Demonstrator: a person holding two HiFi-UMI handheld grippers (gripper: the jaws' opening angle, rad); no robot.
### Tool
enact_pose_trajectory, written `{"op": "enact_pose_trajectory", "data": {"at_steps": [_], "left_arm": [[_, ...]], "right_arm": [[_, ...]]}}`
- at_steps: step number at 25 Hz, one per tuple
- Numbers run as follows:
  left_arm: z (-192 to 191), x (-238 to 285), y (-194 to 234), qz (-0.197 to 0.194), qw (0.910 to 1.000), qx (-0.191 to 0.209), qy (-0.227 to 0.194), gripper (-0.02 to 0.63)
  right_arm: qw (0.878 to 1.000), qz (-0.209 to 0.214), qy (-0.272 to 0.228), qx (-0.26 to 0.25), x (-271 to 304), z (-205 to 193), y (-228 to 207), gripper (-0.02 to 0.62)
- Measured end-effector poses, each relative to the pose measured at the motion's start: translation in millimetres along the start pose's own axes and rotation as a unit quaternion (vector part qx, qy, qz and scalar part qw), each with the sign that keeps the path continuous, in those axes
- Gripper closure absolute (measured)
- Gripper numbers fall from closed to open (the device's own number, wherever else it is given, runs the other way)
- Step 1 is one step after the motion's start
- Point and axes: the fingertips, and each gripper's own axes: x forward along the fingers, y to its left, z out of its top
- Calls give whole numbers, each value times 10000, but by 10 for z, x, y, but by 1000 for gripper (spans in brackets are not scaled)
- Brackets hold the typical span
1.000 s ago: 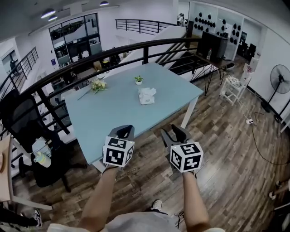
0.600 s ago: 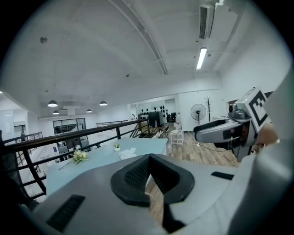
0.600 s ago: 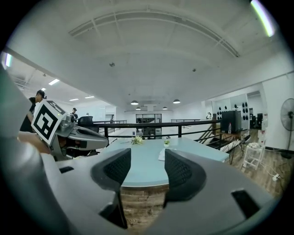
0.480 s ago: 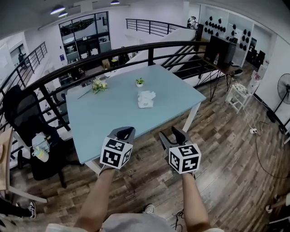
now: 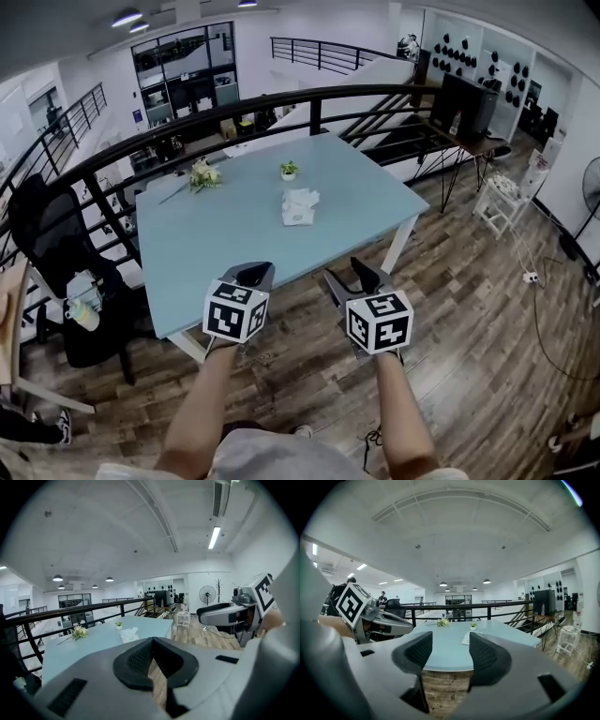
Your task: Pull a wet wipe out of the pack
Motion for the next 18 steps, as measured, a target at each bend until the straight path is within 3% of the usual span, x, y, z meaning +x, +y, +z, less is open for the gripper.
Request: {"op": "enact_pose_trajectory", "data": {"at_steps": [18], "left_arm": [[60,230,191,508,9987,-93,-44,609]], "right_arm": [[9998,178,-7,119,278,-18,-197,367]]}}
